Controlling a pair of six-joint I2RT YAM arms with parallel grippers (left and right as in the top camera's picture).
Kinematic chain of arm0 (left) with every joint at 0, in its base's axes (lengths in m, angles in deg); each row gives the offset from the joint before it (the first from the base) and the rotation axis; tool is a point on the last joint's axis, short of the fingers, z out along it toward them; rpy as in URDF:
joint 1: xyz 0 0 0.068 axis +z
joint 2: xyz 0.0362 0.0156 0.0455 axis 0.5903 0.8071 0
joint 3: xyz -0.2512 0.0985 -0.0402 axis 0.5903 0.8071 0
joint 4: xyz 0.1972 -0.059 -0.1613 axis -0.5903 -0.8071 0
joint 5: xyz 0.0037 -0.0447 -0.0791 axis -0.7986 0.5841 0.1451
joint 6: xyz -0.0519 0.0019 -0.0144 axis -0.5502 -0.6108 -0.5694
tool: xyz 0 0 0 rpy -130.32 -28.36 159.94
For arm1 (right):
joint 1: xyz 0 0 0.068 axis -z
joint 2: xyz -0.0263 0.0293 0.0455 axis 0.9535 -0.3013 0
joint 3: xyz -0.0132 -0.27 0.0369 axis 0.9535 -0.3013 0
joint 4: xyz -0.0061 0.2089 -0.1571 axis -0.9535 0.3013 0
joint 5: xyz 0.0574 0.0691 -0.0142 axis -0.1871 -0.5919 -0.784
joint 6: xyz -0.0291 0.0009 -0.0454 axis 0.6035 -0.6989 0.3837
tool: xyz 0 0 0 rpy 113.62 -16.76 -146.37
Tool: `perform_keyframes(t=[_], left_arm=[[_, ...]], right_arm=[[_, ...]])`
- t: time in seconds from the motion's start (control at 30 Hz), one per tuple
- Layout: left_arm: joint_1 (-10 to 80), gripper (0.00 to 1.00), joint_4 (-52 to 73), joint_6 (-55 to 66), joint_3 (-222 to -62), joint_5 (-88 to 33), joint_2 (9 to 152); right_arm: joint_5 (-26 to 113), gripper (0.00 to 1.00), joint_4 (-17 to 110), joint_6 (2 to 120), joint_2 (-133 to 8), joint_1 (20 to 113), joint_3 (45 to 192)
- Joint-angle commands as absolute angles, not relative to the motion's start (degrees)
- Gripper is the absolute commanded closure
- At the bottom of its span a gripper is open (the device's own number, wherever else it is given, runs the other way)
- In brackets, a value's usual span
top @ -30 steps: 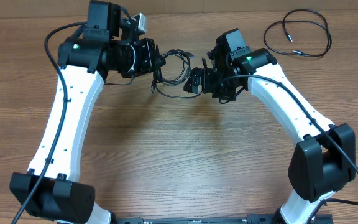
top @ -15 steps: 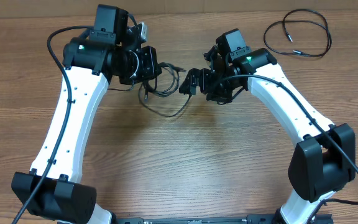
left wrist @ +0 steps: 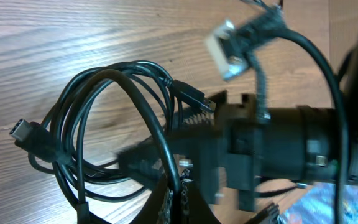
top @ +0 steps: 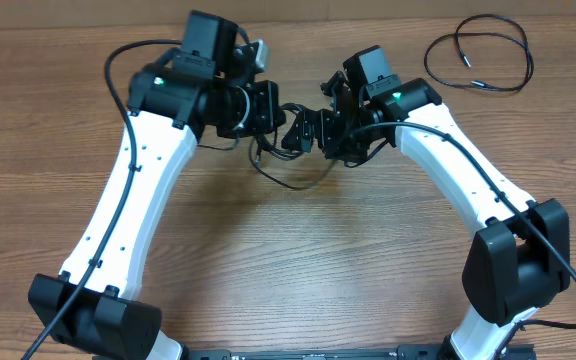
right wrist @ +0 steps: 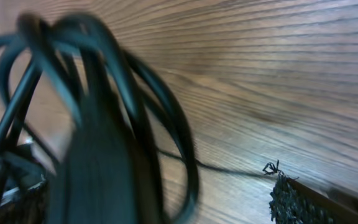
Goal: Untangle cables
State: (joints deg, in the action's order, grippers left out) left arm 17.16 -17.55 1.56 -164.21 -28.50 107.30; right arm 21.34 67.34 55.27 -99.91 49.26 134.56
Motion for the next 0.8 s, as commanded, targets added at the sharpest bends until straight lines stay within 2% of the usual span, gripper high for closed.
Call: perform_keyframes(t=[0.0, 0.2, 0.33, 0.53, 0.77], left_arm=[[15.8, 0.96, -17.31, 2.41, -165.22, -29.11, 107.12], [15.82, 0.96, -20.18, -4.54, -165.19, -40.47, 107.12], [16.54, 0.96, -23.94, -11.4, -165.19, -49.65, 107.12], [17.35, 0.96, -29.01, -16.08, -165.19, -60.08, 107.12], [17.57, 0.96, -31.76, -17.31, -165.19, -66.07, 107.12]], right_arm=[[28.75, 0.0, 67.4, 54.73, -98.82, 48.28, 134.21], [46.54, 0.0, 72.3, 44.69, -98.82, 48.3, 134.21], [53.43, 0.0, 74.73, 40.37, -98.82, 48.3, 134.21], [54.37, 0.0, 74.9, 40.24, -98.82, 48.3, 134.21], [54.33, 0.0, 74.9, 40.26, -98.82, 48.3, 134.21]])
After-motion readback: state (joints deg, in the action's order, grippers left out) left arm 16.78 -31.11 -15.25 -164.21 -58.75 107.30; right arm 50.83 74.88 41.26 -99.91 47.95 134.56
